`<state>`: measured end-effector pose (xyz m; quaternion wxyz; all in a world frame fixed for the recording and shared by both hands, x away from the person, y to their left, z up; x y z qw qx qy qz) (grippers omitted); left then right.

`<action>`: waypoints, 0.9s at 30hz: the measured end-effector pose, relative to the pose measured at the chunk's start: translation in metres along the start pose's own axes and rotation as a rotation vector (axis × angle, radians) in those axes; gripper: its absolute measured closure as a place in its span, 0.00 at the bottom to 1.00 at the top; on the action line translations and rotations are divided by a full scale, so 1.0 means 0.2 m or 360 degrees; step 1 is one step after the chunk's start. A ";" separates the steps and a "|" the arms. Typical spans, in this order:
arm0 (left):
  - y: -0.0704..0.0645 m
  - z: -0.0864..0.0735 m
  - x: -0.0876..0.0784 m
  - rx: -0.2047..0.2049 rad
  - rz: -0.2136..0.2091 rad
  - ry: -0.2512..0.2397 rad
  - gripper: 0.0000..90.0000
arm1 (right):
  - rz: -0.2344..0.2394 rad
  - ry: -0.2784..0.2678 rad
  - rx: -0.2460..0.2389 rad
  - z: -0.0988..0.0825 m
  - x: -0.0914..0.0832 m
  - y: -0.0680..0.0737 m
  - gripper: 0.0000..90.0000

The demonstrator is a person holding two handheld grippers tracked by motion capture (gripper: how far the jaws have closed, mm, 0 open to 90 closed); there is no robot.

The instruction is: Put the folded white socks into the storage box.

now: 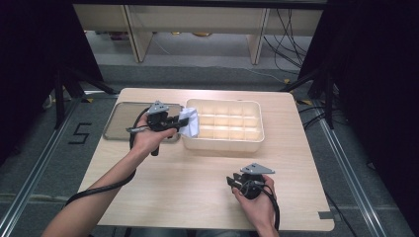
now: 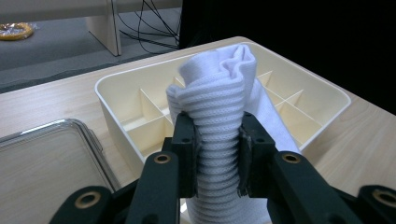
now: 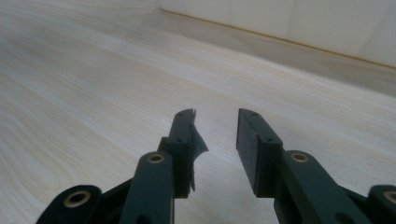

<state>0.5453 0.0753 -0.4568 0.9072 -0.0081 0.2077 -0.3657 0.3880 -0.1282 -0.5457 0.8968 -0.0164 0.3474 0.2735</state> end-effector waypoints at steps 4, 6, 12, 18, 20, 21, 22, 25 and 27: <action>0.01 -0.02 0.05 0.0024 0.0018 0.0038 0.79 | 0.0015 0.0002 0.0025 0.00 0.00 0.00 0.75; 0.02 -0.02 0.07 0.0033 0.0028 0.0055 0.79 | 0.0020 -0.0015 0.0022 0.00 0.00 0.00 0.75; 0.04 -0.05 0.11 0.0037 0.0041 0.0083 0.79 | -0.0009 0.0003 0.0011 0.00 -0.01 -0.01 0.75; 0.05 -0.07 0.14 0.0070 0.0071 0.0117 0.79 | -0.0015 -0.0004 0.0010 0.00 -0.01 -0.02 0.75; 0.06 -0.08 0.15 0.0072 0.0077 0.0129 0.79 | -0.0015 -0.0004 0.0009 0.00 -0.01 -0.02 0.75; 0.06 -0.08 0.16 0.0074 0.0078 0.0134 0.79 | 0.0004 0.0000 0.0026 0.00 -0.01 -0.01 0.75; 0.06 -0.09 0.16 0.0075 0.0083 0.0139 0.79 | 0.0004 0.0000 0.0026 0.00 -0.01 -0.01 0.75; 0.06 -0.09 0.17 0.0086 0.0087 0.0158 0.79 | 0.0004 0.0000 0.0025 0.00 -0.01 -0.01 0.75; 0.06 -0.09 0.18 0.0104 0.0102 0.0174 0.79 | 0.0007 -0.0001 0.0026 0.00 -0.01 -0.01 0.75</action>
Point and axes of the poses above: each handheld gripper's, and its own axes: x roughly forward along the jaws, z roughly out of its top, y roughly to its left, the point moved 9 cm from there along x, roughly forward along the jaws, and after that the axes turned 1 degree about -y, right-handed, at the moved point
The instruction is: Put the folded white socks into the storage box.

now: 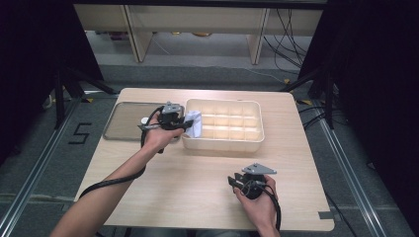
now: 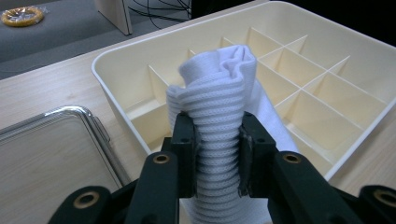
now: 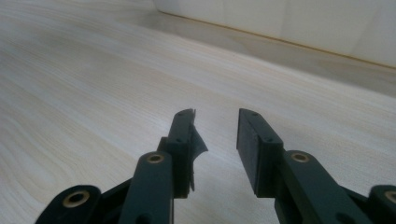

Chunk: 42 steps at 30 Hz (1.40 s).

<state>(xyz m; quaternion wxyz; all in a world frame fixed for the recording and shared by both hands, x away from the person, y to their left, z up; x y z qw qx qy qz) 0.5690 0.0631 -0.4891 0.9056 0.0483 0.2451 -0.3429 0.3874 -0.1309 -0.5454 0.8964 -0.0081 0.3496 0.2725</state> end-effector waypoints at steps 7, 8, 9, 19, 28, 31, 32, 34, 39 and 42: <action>-0.01 -0.03 0.02 0.0062 0.0002 0.0079 0.78 | 0.0003 -0.0001 0.0009 0.00 0.00 0.00 0.75; -0.01 -0.03 0.02 0.0062 0.0002 0.0079 0.78 | 0.0003 -0.0001 0.0009 0.00 0.00 0.00 0.75; -0.01 -0.03 0.03 0.0067 0.0014 0.0087 0.78 | 0.0001 -0.0003 0.0001 0.00 0.00 0.00 0.75; 0.00 -0.05 0.05 0.0095 0.0033 0.0182 0.78 | 0.0000 -0.0021 -0.0020 0.00 0.01 0.00 0.74; 0.00 -0.06 0.06 0.0162 0.0075 0.0297 0.78 | -0.0002 -0.0025 -0.0020 0.00 0.01 0.00 0.74; 0.00 -0.07 0.06 0.0177 0.0082 0.0327 0.78 | -0.0001 -0.0033 -0.0018 0.01 0.01 0.00 0.74; 0.00 -0.07 0.06 0.0179 0.0080 0.0333 0.78 | -0.0023 -0.0010 -0.0024 0.00 0.00 -0.01 0.74; 0.00 -0.07 0.07 0.0178 0.0090 0.0341 0.78 | -0.0024 -0.0010 -0.0016 0.01 0.00 -0.01 0.74; -0.01 -0.07 0.08 0.0172 0.0093 0.0370 0.78 | -0.0027 -0.0008 -0.0017 0.00 0.00 -0.01 0.74; -0.01 -0.07 0.08 0.0169 0.0105 0.0379 0.78 | -0.0026 -0.0009 -0.0016 0.01 0.00 0.00 0.74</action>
Point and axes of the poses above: each handheld gripper's, and its own axes: x roughly forward along the jaws, z roughly out of its top, y roughly to its left, the point moved 9 cm from there along x, roughly forward along the jaws, and after that the axes turned 1 degree about -y, right-handed, at the moved point
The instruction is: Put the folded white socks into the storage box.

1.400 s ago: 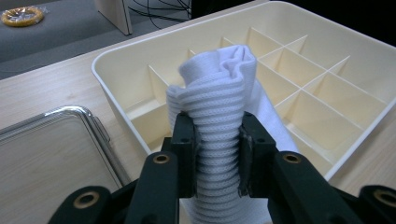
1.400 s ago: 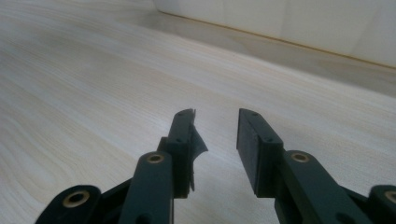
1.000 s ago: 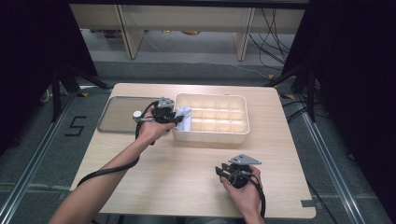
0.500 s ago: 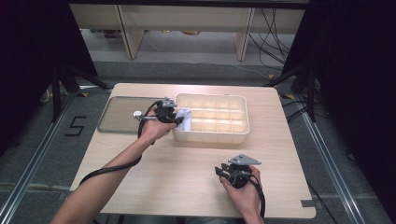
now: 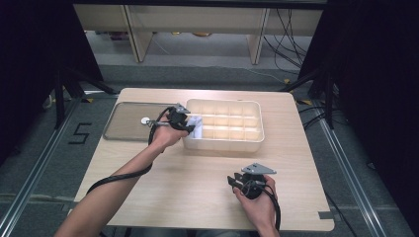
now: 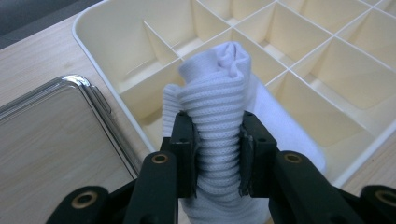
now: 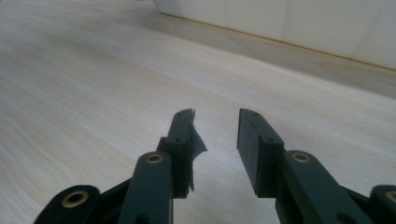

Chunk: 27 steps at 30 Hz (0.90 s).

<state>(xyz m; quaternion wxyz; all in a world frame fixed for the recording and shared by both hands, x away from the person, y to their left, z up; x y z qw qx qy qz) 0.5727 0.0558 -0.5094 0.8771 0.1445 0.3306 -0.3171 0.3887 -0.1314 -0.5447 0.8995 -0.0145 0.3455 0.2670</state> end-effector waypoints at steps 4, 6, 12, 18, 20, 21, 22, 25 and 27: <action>0.00 0.00 0.01 -0.0019 -0.0004 0.0015 0.78 | 0.0008 -0.0009 0.0004 0.00 0.00 0.00 0.74; 0.00 0.00 0.01 -0.0024 -0.0010 0.0022 0.78 | 0.0006 -0.0007 0.0003 0.00 0.00 0.00 0.74; -0.01 0.00 0.02 -0.0036 -0.0006 0.0041 0.78 | 0.0009 -0.0006 0.0003 0.00 0.00 0.00 0.74; -0.01 0.01 0.02 -0.0045 -0.0011 0.0088 0.78 | 0.0010 -0.0007 0.0005 0.00 0.00 0.00 0.74; 0.00 0.00 0.02 -0.0051 -0.0015 0.0120 0.78 | 0.0011 -0.0010 0.0003 0.01 0.00 0.00 0.74; 0.00 0.01 0.02 -0.0051 -0.0016 0.0134 0.78 | 0.0011 -0.0010 0.0003 0.01 0.00 0.00 0.74; 0.00 0.01 0.02 -0.0050 -0.0015 0.0141 0.78 | 0.0023 -0.0026 0.0004 0.01 0.00 0.00 0.74; 0.00 0.00 0.03 -0.0046 0.0003 0.0158 0.78 | 0.0020 -0.0027 0.0002 0.01 0.00 0.00 0.74; 0.00 0.00 0.03 -0.0045 -0.0003 0.0177 0.78 | 0.0031 -0.0022 0.0008 0.01 0.00 0.00 0.74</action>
Point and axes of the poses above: each handheld gripper's, and its own axes: x roughly forward along the jaws, z roughly out of its top, y roughly to its left, the point moved 9 cm from there along x, roughly forward along the jaws, and after that the axes turned 1 degree about -y, right-handed, at the moved point
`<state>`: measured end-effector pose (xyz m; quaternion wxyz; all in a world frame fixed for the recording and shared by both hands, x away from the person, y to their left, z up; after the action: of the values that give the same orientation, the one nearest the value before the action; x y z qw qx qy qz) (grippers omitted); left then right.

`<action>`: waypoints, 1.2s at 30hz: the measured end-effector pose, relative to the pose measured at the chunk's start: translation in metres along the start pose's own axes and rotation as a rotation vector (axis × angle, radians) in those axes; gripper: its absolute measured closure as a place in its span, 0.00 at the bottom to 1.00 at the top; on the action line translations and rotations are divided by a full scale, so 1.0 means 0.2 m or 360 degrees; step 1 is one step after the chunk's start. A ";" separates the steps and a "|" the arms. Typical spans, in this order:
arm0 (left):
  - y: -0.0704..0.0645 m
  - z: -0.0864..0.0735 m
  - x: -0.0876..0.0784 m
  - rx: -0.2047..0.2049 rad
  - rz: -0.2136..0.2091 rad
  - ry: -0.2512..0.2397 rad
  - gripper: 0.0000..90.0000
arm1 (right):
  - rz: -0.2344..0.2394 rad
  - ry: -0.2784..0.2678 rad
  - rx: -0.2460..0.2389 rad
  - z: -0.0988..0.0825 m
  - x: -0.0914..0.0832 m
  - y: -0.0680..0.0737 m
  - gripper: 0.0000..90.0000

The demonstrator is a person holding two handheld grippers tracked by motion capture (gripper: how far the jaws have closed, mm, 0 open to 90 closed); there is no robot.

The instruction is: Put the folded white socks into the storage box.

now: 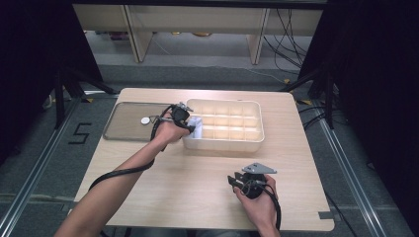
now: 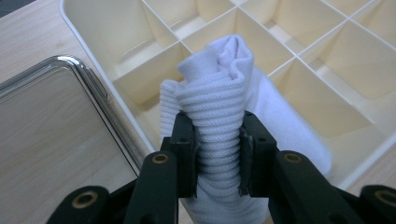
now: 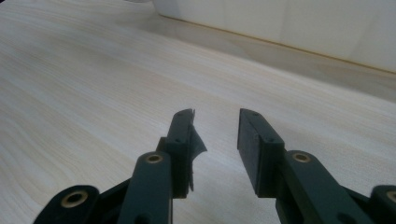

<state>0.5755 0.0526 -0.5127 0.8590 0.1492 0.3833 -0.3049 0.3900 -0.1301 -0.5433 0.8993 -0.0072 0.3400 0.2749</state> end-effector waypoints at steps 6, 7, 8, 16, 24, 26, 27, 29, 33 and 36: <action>0.00 0.00 0.00 -0.0028 -0.0014 0.0031 0.77 | -0.0003 0.0002 -0.0002 0.00 0.00 0.00 0.74; 0.00 0.00 0.00 -0.0035 -0.0011 0.0014 0.77 | 0.0000 0.0004 0.0000 0.00 0.00 0.00 0.74; 0.00 0.00 0.00 -0.0037 -0.0029 0.0027 0.75 | -0.0004 0.0003 -0.0002 0.00 0.00 0.00 0.73; 0.00 0.03 -0.04 -0.0066 -0.0055 -0.0025 0.62 | 0.0016 0.0020 0.0032 0.00 0.00 0.02 0.72; -0.01 0.05 -0.10 -0.0066 -0.0077 -0.0066 0.61 | 0.0019 0.0025 0.0064 0.00 0.00 0.03 0.71; -0.01 0.06 -0.12 -0.0065 -0.0070 -0.0067 0.65 | 0.0022 0.0018 0.0039 0.00 0.00 0.02 0.71; -0.01 0.06 -0.12 -0.0058 -0.0061 -0.0054 0.65 | 0.0022 0.0018 0.0039 0.00 0.00 0.02 0.71; -0.01 0.04 -0.12 -0.0054 -0.0032 -0.0023 0.73 | 0.0020 0.0027 0.0064 0.00 0.00 0.03 0.71; 0.00 0.03 -0.09 -0.0109 -0.0028 0.0004 0.82 | 0.0017 0.0023 0.0064 0.00 0.00 0.03 0.71; 0.00 0.02 -0.08 -0.0101 -0.0021 0.0024 0.84 | -0.0005 0.0030 0.0038 0.00 -0.01 0.01 0.71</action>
<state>0.5691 0.0585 -0.4978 0.8584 0.1216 0.4002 -0.2971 0.3873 -0.1287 -0.5425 0.8966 0.0005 0.3517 0.2692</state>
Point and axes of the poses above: each handheld gripper's, and its own axes: x roughly forward along the jaws, z roughly out of its top, y roughly to its left, the point moved 9 cm from there along x, roughly forward along the jaws, and after that the axes turned 1 degree about -y, right-handed, at the moved point
